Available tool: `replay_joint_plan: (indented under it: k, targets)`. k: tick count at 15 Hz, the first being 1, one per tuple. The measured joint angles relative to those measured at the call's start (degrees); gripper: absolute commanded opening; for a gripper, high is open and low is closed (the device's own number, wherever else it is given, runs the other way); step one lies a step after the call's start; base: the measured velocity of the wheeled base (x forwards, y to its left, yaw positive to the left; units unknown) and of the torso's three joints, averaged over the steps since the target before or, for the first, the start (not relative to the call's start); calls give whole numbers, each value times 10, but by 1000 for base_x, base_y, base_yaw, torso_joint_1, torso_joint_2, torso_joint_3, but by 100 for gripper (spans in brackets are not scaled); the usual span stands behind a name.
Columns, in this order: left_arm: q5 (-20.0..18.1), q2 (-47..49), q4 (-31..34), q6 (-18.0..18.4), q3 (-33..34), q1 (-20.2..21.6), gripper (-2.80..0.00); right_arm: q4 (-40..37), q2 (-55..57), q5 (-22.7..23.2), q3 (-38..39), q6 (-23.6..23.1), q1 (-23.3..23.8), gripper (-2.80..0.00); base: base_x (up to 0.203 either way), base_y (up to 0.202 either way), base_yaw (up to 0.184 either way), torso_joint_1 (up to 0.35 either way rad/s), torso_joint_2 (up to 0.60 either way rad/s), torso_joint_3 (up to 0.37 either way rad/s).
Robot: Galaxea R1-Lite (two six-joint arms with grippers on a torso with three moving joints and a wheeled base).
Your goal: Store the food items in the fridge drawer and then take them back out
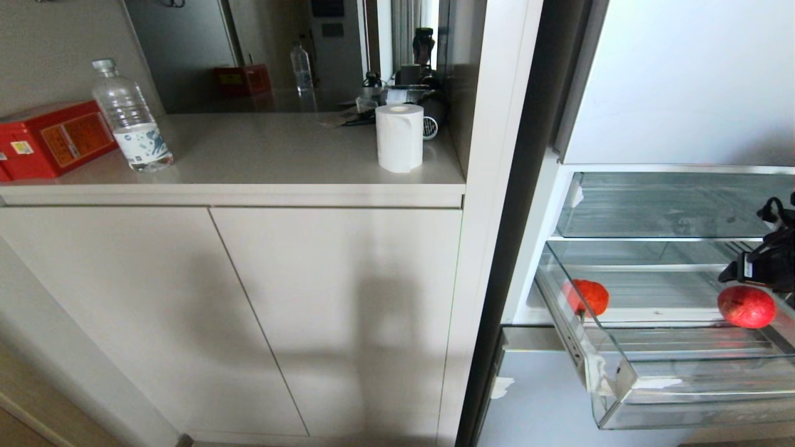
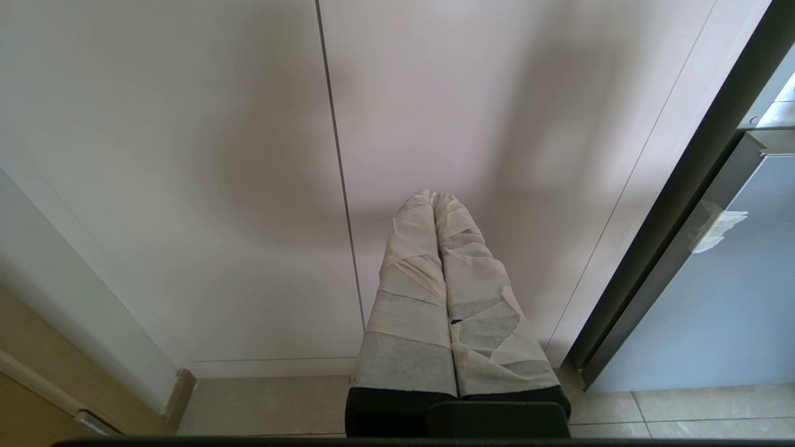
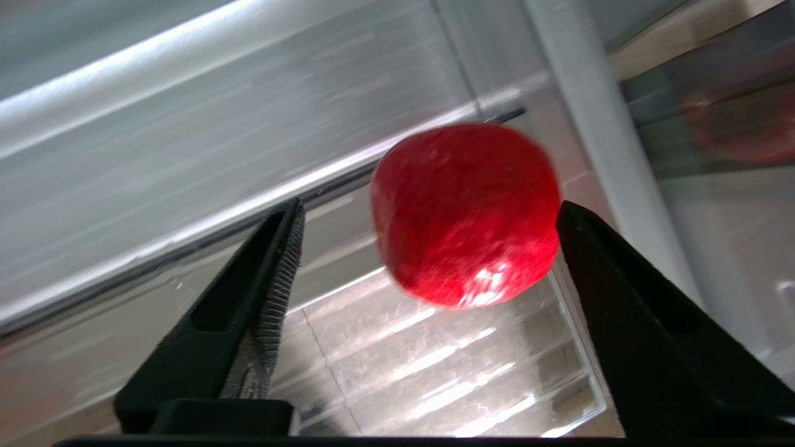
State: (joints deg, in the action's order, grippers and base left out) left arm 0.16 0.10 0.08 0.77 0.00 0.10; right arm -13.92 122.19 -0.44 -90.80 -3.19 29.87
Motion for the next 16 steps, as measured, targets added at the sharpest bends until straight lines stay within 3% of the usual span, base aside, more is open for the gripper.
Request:
replay_joint_plan:
  k: [16]
  targets:
    - [0, 0, 0, 0, 0, 0, -280, -1, 49, -16, 1, -2, 17, 0, 0, 0, 0, 0, 0, 0]
